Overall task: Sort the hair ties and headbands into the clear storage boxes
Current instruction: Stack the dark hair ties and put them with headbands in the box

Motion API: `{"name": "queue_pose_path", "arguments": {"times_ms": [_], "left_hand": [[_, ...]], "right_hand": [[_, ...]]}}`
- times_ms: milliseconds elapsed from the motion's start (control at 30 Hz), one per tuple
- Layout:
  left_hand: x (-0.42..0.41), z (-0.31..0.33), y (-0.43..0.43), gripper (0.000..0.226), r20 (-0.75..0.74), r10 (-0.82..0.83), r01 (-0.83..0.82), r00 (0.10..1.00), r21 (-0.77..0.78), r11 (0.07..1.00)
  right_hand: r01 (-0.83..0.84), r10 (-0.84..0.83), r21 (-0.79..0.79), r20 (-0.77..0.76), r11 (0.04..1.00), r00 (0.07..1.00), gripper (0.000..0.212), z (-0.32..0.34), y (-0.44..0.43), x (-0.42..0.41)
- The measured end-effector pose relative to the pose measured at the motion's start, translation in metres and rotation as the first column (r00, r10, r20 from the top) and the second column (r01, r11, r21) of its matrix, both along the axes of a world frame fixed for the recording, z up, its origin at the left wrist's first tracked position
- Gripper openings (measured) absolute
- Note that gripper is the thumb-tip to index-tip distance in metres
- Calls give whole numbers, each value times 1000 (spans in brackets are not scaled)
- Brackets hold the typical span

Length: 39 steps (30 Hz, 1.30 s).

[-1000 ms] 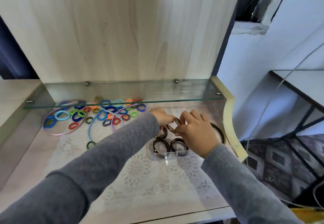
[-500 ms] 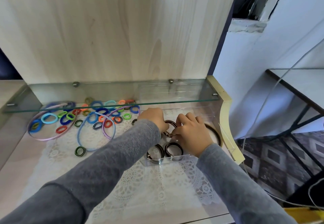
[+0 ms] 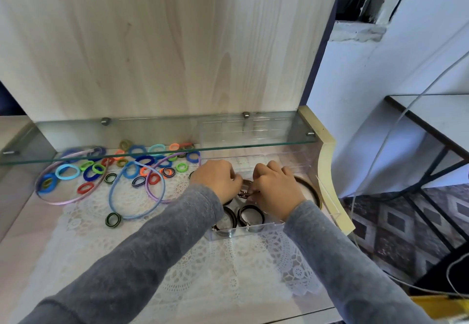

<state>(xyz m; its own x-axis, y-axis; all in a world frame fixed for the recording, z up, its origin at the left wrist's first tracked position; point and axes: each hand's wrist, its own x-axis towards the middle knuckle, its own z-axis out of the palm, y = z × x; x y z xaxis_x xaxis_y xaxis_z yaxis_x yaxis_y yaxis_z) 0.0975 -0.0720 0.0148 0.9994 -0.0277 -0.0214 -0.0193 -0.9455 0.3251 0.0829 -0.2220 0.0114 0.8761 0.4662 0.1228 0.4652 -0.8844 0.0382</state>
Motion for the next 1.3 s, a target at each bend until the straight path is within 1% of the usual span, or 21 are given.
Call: {"name": "queue_pose_path", "arguments": {"times_ms": [100,167,233,333,500,633,700,767,900,967,1033,1133,1200,1300], "left_hand": [[-13,-3,3,22,115,-33,31,993,20,999],[-20,-6,7,23,198,-72,69,978,24,997],[-23,-9,11,24,236,-123,113,964,59,992],[-25,-12,17,26,234,-183,160,955,115,980],[-27,-15,26,30,244,-220,173,945,200,964],[-28,-16,26,43,236,-220,170,947,216,961],[-28,-15,25,41,223,-224,173,949,228,958],[-29,-12,25,34,214,-229,180,950,226,957],[-29,-7,24,31,205,-251,207,946,213,955],[-30,-7,24,34,215,-275,226,937,227,947],[-30,-7,23,40,216,-292,238,932,243,940],[-29,-8,22,46,195,-307,247,932,279,928],[-29,-8,22,42,174,-316,255,933,301,919],[-29,-6,19,34,164,-320,259,933,308,915]], "right_hand": [[38,-39,-24,-59,999,997,19,4,3,0],[63,-64,-18,-86,998,994,20,6,6,1],[90,-92,-19,-113,996,989,20,7,8,2],[125,-126,-16,-161,992,979,21,9,10,4],[142,-147,-36,-230,989,962,22,13,13,6],[149,-163,-70,-286,986,944,22,18,17,8],[146,-164,-80,-320,986,933,22,21,19,8],[141,-161,-81,-350,987,923,23,25,19,8],[172,-160,-6,-395,985,905,29,36,10,10],[199,-165,51,-385,979,908,32,36,4,13],[206,-157,111,-340,972,927,36,31,-1,16],[163,-106,174,-295,971,949,38,23,-3,15],[95,-40,183,-282,978,959,38,19,-1,12],[42,-11,125,-240,991,971,39,14,2,7]]}}
